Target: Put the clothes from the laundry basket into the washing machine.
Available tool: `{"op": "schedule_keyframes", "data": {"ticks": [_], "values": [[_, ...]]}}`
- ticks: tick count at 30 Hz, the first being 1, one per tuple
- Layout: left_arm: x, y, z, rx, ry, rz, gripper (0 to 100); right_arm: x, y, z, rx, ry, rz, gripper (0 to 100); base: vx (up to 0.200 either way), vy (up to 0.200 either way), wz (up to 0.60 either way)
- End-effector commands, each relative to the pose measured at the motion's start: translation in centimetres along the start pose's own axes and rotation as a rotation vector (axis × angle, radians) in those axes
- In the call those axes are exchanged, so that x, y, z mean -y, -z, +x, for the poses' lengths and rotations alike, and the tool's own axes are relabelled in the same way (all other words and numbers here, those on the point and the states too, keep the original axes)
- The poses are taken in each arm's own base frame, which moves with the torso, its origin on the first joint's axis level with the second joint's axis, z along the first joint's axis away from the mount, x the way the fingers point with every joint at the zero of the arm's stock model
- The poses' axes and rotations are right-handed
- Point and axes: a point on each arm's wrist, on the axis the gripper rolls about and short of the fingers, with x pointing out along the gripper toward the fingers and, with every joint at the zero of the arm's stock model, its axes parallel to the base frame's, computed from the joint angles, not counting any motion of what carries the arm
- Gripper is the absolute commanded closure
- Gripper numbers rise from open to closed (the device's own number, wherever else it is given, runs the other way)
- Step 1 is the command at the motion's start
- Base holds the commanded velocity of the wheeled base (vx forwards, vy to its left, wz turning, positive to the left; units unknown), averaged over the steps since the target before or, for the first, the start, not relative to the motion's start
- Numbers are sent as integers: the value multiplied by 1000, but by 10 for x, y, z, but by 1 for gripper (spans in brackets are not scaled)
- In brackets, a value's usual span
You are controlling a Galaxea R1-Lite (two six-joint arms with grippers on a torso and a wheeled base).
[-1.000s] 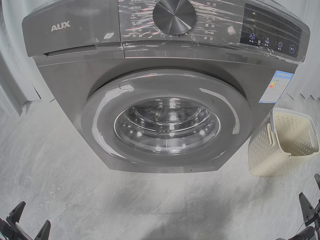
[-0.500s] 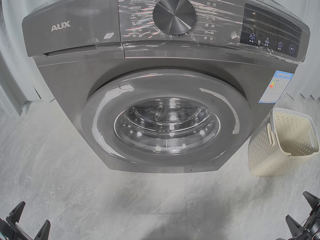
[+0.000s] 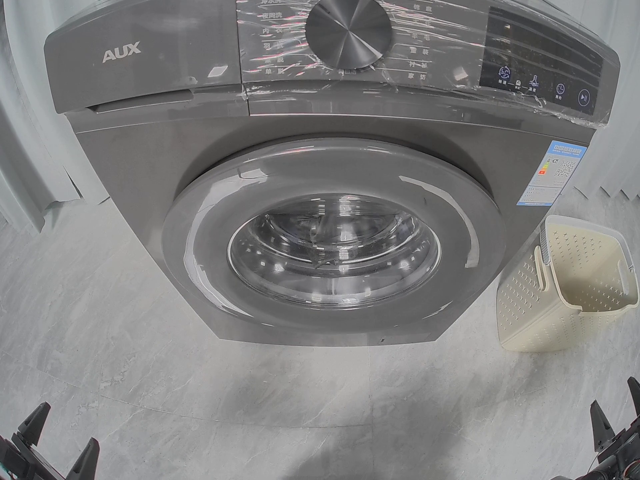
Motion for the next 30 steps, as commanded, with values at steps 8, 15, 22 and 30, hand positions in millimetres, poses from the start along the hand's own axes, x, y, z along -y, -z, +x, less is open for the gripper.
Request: {"op": "schedule_keyframes", "data": {"ticks": [8, 15, 22, 30], "values": [[-5, 0, -2, 29, -229, 9, 0, 0, 5, 1, -16, -4, -1, 0, 0, 0, 0], [-3, 0, -1, 24, -133, 30, 0, 0, 5, 1, -16, -3, 9, 0, 0, 0, 0], [-3, 0, -2, 26, -151, 32, 0, 0, 5, 1, -16, -3, -1, 0, 0, 0, 0], [-5, 0, -2, 35, -239, -34, 0, 0, 5, 1, -16, -3, -1, 0, 0, 0, 0]]}}
